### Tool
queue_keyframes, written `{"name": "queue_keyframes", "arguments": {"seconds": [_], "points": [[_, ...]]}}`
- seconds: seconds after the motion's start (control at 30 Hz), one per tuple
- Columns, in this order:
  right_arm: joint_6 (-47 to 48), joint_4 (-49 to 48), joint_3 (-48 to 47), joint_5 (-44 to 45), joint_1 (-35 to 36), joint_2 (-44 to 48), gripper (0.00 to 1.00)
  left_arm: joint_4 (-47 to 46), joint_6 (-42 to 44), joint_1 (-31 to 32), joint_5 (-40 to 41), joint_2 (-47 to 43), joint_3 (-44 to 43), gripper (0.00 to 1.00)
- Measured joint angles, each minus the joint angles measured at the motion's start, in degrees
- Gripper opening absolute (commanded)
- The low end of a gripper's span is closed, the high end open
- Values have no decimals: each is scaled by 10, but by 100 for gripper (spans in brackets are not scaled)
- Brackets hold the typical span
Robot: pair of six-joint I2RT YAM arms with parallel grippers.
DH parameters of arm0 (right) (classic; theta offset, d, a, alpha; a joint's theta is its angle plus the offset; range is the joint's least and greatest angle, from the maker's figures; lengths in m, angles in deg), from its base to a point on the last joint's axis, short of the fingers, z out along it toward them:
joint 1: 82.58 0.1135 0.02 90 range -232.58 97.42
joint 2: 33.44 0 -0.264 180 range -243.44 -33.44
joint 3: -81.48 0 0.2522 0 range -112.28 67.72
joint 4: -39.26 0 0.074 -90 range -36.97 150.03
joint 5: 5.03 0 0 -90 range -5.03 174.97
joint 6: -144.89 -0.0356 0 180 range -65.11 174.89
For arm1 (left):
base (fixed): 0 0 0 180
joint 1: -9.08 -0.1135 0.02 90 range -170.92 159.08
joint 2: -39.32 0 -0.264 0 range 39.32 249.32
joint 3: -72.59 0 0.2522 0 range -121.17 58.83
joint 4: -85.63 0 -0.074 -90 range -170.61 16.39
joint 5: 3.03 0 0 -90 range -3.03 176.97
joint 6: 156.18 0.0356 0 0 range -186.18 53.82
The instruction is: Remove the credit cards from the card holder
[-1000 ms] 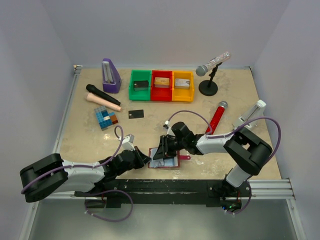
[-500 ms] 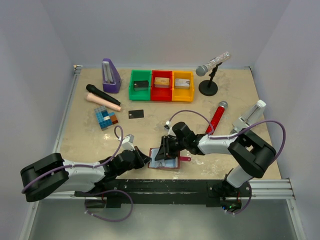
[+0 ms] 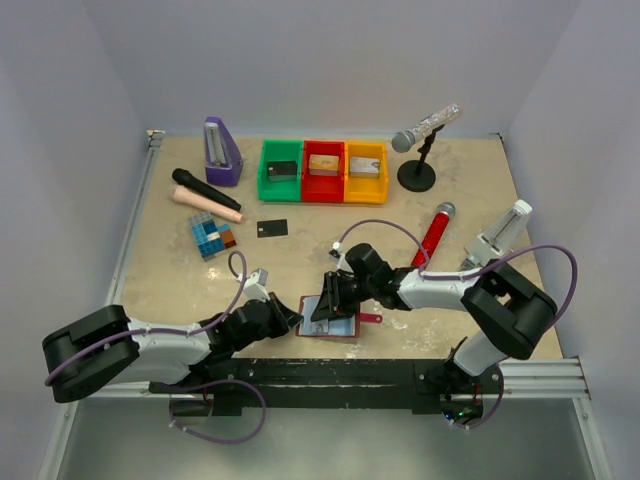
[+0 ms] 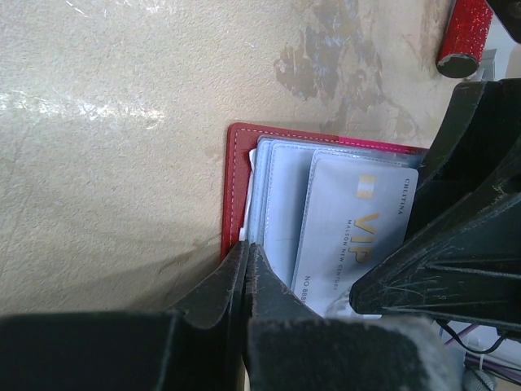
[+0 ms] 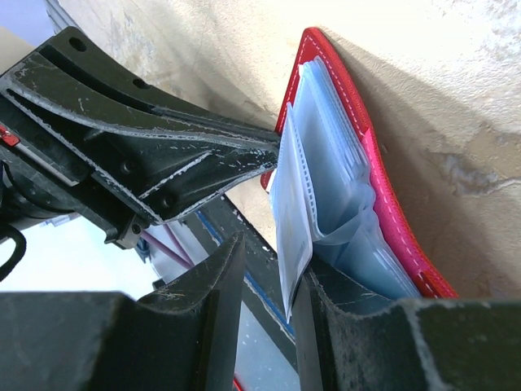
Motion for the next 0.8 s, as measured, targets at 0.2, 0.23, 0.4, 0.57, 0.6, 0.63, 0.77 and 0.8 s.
{"name": "queue_keyframes", "arguments": {"seconds": [0.2,0.23,0.4,0.57,0.6,0.63,0.77,0.8], "points": [[3,10,0,0,0,8,32,-9,0,0,0,8,0,0],[3,12,0,0,0,10,32,-10,-1,0,0,9,0,0],[6,17,0,1,-1,18,31,-17,-4,1,0,14,0,0],[9,24,0,1,-2,26,31,-17,-4,1,0,14,0,0],[9,24,0,2,-2,26,31,-17,-4,1,0,14,0,0],[9,25,0,2,-2,26,31,-17,-4,1,0,14,0,0],[10,28,0,7,-2,27,31,-17,-5,1,0,14,0,0],[10,29,0,8,-3,27,31,-17,-5,1,0,14,0,0]]}}
